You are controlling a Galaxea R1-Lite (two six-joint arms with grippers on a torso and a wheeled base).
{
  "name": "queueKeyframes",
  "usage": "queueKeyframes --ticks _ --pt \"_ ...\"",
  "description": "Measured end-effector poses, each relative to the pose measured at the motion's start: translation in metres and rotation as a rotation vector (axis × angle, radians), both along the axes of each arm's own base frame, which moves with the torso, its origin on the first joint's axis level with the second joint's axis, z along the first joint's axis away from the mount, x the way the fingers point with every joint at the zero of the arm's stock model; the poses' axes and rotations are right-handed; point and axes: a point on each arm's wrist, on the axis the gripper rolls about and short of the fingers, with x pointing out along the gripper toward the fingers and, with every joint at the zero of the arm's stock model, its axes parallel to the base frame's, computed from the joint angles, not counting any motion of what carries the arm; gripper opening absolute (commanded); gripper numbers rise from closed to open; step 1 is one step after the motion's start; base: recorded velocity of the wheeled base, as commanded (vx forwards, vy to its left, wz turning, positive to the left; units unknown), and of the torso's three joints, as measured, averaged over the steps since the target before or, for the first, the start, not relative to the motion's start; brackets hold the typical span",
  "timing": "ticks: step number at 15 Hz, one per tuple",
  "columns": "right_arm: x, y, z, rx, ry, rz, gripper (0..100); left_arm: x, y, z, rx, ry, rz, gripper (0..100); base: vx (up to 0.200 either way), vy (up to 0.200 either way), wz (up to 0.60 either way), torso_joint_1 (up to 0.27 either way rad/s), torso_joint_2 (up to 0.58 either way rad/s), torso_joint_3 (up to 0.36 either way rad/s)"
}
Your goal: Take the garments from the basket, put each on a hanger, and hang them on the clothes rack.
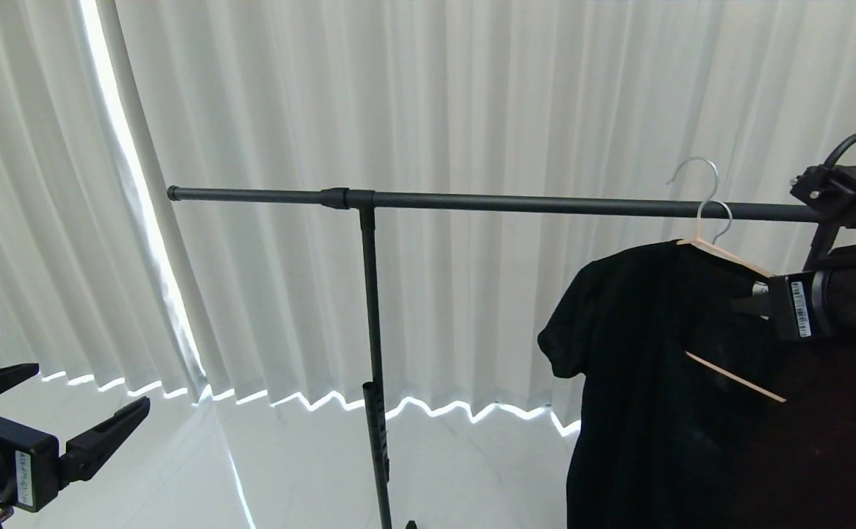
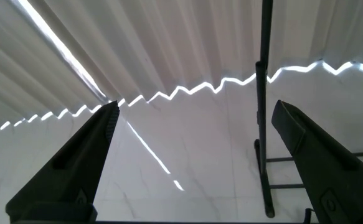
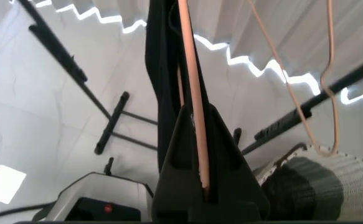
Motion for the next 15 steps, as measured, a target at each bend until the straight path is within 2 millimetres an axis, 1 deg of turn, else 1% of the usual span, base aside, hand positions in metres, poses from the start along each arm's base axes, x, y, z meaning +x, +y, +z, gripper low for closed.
queueKeyframes --ticks 4,7,11,15 --pt "0.008 0.008 0.001 0.002 -0.002 0.02 0 0.0 0.0 0.001 0.0 -0.001 -0.001 100 0.2 0.0 0.0 0.002 0.0 0.002" --pt "0.015 0.016 -0.001 0.008 -0.012 0.04 0 0.001 0.0 0.001 -0.001 -0.004 -0.003 100 0.0 0.0 0.0 0.0 0.0 0.0" --pt "0.025 0.024 -0.009 0.003 0.007 0.052 0 0.002 0.0 0.006 0.0 -0.017 -0.004 100 0.0 0.0 0.0 0.0 0.0 0.0" --pt "0.042 0.034 -0.021 0.001 0.012 0.056 0 0.003 -0.001 0.01 0.002 -0.031 -0.01 100 0.0 0.0 0.0 0.0 0.0 0.0"
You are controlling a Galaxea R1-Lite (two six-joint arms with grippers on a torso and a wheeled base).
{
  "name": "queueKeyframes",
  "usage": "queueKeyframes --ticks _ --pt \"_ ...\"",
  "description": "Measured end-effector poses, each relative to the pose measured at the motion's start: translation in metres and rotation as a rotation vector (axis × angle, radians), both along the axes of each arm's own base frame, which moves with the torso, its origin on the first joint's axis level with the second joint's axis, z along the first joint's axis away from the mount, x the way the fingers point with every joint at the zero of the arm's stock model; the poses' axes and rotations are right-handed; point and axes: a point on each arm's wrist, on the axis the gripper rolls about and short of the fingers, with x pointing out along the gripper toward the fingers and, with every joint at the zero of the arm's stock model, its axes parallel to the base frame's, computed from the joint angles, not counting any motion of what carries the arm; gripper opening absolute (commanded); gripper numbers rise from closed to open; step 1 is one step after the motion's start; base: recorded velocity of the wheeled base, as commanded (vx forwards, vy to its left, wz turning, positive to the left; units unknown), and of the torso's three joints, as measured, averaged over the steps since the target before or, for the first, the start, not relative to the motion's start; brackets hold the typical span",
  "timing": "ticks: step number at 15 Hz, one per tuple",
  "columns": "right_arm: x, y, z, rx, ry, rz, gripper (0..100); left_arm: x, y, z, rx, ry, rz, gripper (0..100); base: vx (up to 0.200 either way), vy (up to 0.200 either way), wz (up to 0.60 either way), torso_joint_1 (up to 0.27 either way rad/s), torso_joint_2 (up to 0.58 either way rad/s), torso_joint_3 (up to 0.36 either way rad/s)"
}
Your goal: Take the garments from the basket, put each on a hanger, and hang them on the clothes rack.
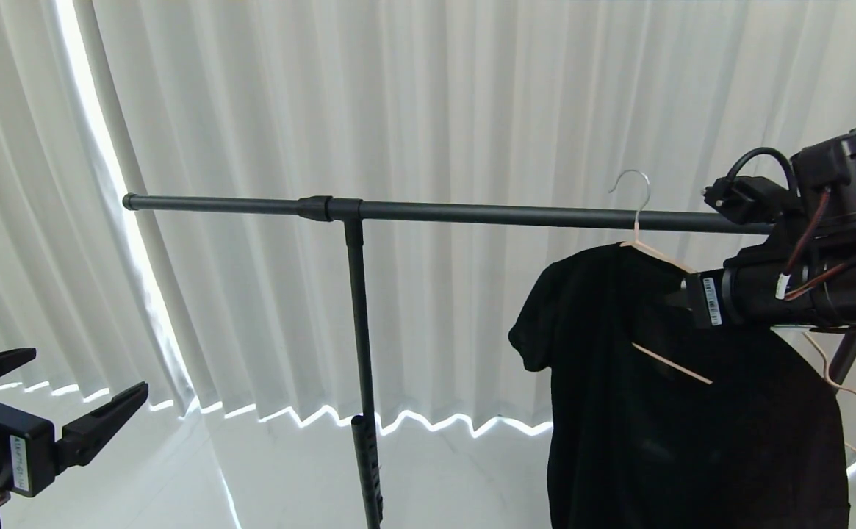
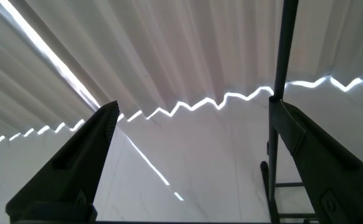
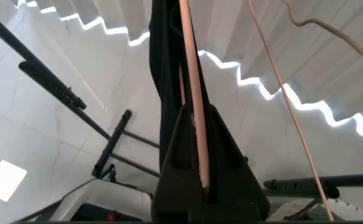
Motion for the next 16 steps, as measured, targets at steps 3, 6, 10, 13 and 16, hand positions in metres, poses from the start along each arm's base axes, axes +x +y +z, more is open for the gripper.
queueKeyframes --ticks 3,6,10,13,16 --pt "0.011 0.005 -0.012 -0.014 0.03 -0.002 0 0.0 -0.001 0.002 0.0 -0.008 -0.007 100 0.0 0.0 0.0 0.0 0.0 0.0" --pt "0.017 0.008 -0.018 -0.021 0.045 -0.001 0 0.0 -0.001 0.003 0.002 -0.01 -0.013 100 0.0 0.0 0.0 0.0 0.0 0.0" --pt "0.02 0.008 -0.021 -0.025 0.054 -0.005 0 0.0 -0.002 0.003 0.002 -0.011 -0.021 100 0.0 0.0 0.0 0.0 0.0 0.0" --pt "0.02 0.008 -0.022 -0.028 0.06 -0.005 0 0.0 -0.002 0.003 0.002 -0.011 -0.022 100 0.0 0.0 0.0 0.0 0.0 0.0" --pt "0.019 0.008 -0.022 -0.019 0.061 -0.012 100 0.0 -0.002 0.003 0.001 -0.01 -0.021 100 0.0 0.0 0.0 0.0 0.0 0.0"
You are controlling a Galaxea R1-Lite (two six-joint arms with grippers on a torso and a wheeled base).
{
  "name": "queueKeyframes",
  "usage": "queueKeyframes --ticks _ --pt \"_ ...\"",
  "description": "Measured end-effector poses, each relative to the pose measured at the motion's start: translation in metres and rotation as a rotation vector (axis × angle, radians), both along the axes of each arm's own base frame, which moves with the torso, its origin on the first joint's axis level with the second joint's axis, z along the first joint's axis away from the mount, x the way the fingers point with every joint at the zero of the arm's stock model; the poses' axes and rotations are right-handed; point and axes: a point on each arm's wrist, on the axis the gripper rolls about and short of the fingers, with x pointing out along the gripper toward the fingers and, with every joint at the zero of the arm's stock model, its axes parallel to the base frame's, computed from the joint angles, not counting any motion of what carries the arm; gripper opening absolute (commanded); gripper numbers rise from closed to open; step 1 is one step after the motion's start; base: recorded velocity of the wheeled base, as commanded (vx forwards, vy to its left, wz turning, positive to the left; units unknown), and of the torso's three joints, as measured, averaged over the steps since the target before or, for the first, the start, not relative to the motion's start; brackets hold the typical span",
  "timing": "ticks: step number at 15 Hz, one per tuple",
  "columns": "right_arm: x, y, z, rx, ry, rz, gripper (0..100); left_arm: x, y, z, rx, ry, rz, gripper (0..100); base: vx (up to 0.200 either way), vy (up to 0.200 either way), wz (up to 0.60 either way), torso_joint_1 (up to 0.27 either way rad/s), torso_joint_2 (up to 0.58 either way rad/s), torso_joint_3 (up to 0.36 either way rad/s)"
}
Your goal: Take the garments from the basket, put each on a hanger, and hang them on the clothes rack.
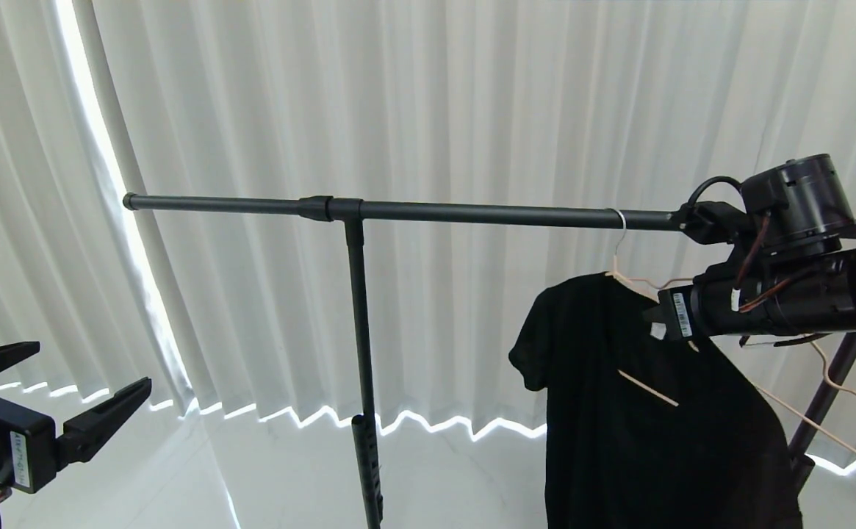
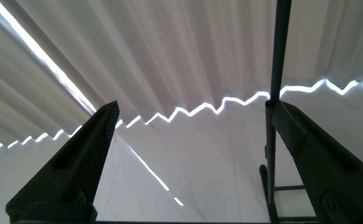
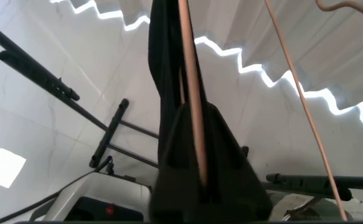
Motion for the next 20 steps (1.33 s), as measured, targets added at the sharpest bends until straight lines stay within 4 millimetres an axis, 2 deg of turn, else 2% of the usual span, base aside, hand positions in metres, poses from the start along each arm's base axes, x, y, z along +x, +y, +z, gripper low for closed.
queueKeyframes --ticks 4,7,9,14,17,20 --pt "-0.012 -0.004 0.01 0.018 -0.03 0.001 100 0.0 0.0 -0.001 -0.001 0.003 0.0 100 0.0 0.0 0.0 0.0 0.0 0.0" --pt "-0.037 -0.016 0.019 -0.024 -0.081 0.0 100 0.0 0.0 -0.002 -0.003 0.009 0.002 100 0.0 0.0 0.0 0.0 0.0 0.0" --pt "-0.057 -0.034 0.013 -0.138 -0.106 -0.016 100 0.0 0.001 -0.002 -0.006 0.01 0.008 100 0.0 0.0 0.0 0.0 0.0 0.0" --pt "-0.097 -0.094 0.003 -0.336 -0.147 -0.131 100 -0.001 0.001 -0.002 -0.009 0.007 0.013 100 -0.2 0.0 0.0 0.006 0.0 0.002" --pt "-0.115 -0.112 0.002 -0.376 -0.164 -0.208 100 -0.001 0.002 0.0 -0.009 -0.012 0.021 100 -0.2 0.0 0.0 -0.004 0.0 0.009" --pt "-0.128 -0.118 -0.003 -0.381 -0.164 -0.243 100 -0.002 0.002 -0.003 -0.007 -0.007 0.031 100 -0.2 0.0 0.0 0.001 0.0 0.002"
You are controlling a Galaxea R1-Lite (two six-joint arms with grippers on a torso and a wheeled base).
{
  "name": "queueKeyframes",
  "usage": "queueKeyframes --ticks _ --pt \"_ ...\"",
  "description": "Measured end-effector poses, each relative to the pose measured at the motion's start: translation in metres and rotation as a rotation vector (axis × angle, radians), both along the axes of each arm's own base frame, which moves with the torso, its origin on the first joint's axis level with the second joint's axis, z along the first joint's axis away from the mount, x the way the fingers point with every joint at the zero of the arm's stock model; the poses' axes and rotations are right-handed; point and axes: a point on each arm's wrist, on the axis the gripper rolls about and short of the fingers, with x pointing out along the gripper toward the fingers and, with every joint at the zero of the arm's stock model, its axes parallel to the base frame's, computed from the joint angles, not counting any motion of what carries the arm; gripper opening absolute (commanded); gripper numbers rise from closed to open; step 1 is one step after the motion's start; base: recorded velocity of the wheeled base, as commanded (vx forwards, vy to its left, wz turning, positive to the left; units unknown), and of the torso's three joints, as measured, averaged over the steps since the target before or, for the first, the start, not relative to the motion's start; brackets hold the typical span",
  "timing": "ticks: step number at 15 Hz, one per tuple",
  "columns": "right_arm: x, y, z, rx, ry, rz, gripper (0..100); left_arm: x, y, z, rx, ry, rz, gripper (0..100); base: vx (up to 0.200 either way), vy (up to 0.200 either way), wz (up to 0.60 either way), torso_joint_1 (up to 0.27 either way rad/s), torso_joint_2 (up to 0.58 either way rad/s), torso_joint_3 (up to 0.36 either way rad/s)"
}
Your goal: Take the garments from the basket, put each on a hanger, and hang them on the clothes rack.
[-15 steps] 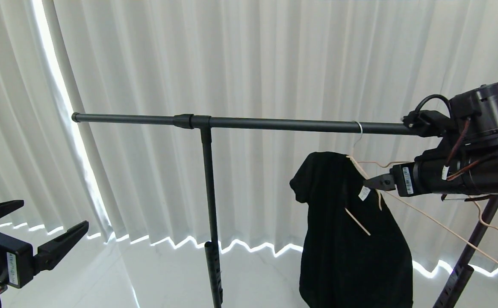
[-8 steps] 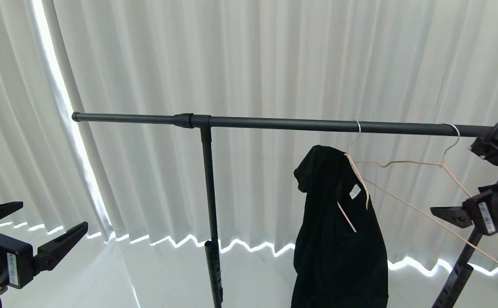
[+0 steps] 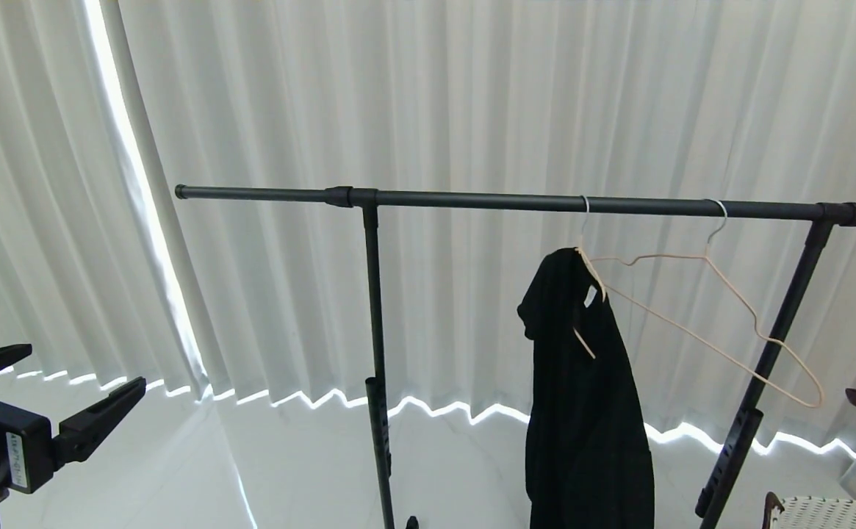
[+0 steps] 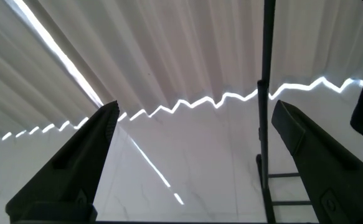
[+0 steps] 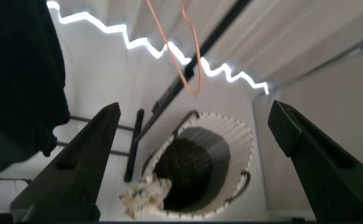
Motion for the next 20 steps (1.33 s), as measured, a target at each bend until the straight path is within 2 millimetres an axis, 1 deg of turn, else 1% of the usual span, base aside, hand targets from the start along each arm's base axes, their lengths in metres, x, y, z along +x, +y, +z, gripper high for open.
queueKeyframes --ticks 4,8,10,14,17,20 --pt "-0.015 -0.006 -0.006 -0.002 -0.012 -0.037 100 -0.006 0.002 -0.011 0.005 0.025 0.035 100 -0.2 0.0 0.0 0.0 0.0 0.002" --pt "-0.018 -0.008 -0.006 -0.012 -0.018 -0.05 100 -0.013 0.001 -0.017 0.004 0.028 0.038 100 0.0 0.0 0.0 0.0 0.0 0.0" --pt "-0.018 -0.008 -0.006 -0.014 -0.016 -0.05 100 -0.014 0.001 -0.018 0.006 0.027 0.037 100 0.0 0.0 0.0 0.0 0.0 0.0" --pt "-0.018 -0.008 -0.008 -0.015 -0.008 -0.051 100 -0.014 0.001 -0.018 0.006 0.029 0.037 100 -0.2 0.0 0.0 0.009 0.0 0.001" --pt "-0.015 -0.008 -0.009 -0.015 -0.041 -0.052 100 -0.014 0.001 -0.018 0.004 0.029 0.035 100 -0.2 0.0 0.0 -0.007 0.0 0.001" --pt "-0.009 -0.008 -0.012 -0.033 -0.067 -0.043 100 -0.014 0.001 -0.018 0.002 0.027 0.036 100 0.0 0.0 0.0 0.0 0.0 0.0"
